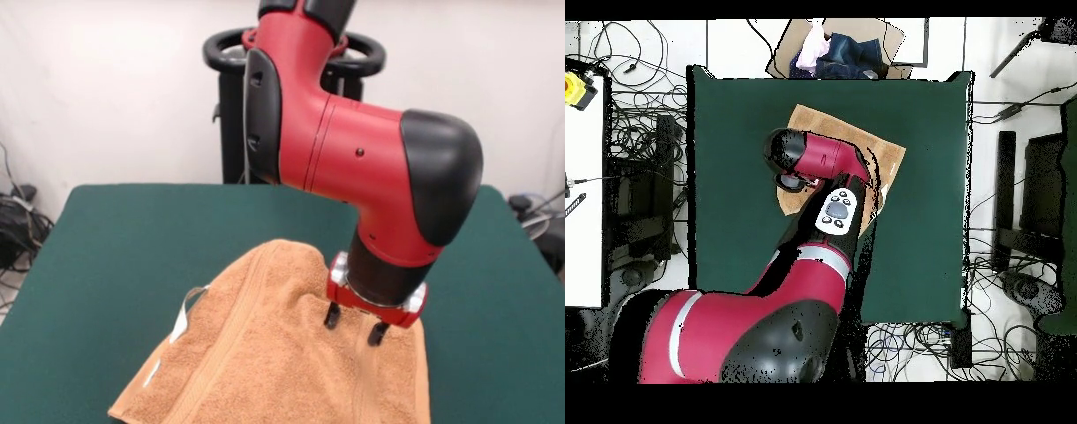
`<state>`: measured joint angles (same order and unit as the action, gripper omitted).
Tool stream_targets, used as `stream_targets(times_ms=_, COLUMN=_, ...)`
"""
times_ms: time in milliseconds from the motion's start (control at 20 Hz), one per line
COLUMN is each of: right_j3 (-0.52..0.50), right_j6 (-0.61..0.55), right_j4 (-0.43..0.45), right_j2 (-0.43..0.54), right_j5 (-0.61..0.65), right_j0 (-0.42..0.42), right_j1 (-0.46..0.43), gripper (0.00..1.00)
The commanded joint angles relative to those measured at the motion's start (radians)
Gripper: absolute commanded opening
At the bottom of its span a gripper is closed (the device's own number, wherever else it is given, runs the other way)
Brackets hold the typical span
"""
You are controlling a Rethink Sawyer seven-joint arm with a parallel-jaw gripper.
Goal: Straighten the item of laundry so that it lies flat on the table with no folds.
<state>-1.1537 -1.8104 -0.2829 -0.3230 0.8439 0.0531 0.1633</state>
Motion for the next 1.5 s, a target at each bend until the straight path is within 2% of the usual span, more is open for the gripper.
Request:
stream_targets(times_ms=50, right_j3=-0.107, right_j6=-0.266, right_j4=-0.034, right_j2=0.067, right_j5=-0.093, right_j0=-0.012, right_j1=-0.043, gripper=1.00)
stream_targets(times_ms=850, right_j3=-0.123, right_j6=-0.256, right_j4=-0.017, right_j2=0.057, right_j5=-0.168, right_j0=0.001, right_j1=-0.037, gripper=1.00)
stream_targets(times_ms=900, right_j3=-0.121, right_j6=-0.262, right_j4=-0.018, right_j2=0.053, right_j5=-0.165, right_j0=0.004, right_j1=-0.039, gripper=0.00)
stream_targets(times_ms=1500, right_j3=-0.119, right_j6=-0.236, right_j4=-0.021, right_j2=0.070, right_j5=-0.148, right_j0=-0.011, right_j1=-0.039, gripper=0.00)
